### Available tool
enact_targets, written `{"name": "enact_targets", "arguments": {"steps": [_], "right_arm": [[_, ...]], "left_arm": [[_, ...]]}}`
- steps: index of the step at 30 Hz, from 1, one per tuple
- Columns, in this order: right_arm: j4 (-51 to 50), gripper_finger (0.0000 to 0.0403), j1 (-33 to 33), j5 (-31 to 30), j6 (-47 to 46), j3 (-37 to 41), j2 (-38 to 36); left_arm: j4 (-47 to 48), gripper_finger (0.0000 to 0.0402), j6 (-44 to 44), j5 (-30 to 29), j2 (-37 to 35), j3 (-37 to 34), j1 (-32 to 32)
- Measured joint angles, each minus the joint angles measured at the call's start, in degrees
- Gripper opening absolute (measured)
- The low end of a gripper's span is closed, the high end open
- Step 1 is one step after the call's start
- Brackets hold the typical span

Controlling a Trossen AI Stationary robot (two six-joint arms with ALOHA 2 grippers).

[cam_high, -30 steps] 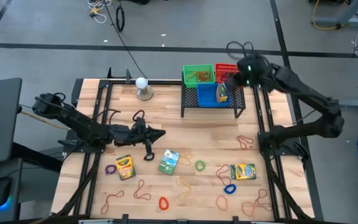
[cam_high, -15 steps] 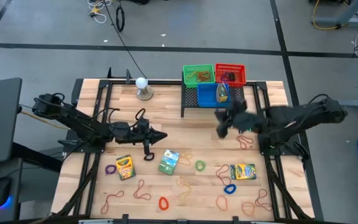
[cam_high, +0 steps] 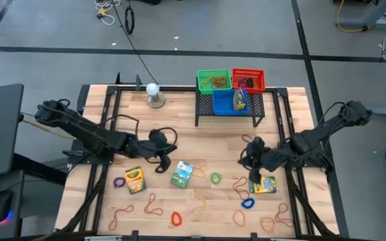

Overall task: Pick & Place Office Desk Supplies
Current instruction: Put the red rubber band into the green bin

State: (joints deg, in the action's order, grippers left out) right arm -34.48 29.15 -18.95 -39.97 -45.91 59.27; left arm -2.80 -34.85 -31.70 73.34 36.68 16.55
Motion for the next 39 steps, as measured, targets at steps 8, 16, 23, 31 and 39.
{"name": "enact_targets", "arguments": {"steps": [8, 16, 23, 31, 39], "right_arm": [[-0.4, 0.0038, 4.0, 11.8, -1.8, 4.3, 3.9], [4.5, 0.0131, 9.6, 16.2, -2.6, 4.3, 16.4], [2.6, 0.0169, 12.1, 16.4, -5.1, 4.3, 25.3], [5.0, 0.0169, 11.1, 11.2, -7.0, 4.2, 26.3], [6.9, 0.0169, 7.7, 7.1, 2.0, 4.1, 26.3]], "left_arm": [[2.1, 0.001, -4.2, -2.8, 1.5, -0.2, -1.3], [0.7, 0.001, -2.7, -2.5, 6.7, -0.2, -4.1], [0.7, 0.001, -0.7, -0.3, 9.0, -0.2, -4.2], [0.2, 0.001, 1.8, 0.8, 9.0, -0.2, -4.2], [0.0, 0.001, 1.4, 0.7, 9.0, -0.2, -3.8]]}}
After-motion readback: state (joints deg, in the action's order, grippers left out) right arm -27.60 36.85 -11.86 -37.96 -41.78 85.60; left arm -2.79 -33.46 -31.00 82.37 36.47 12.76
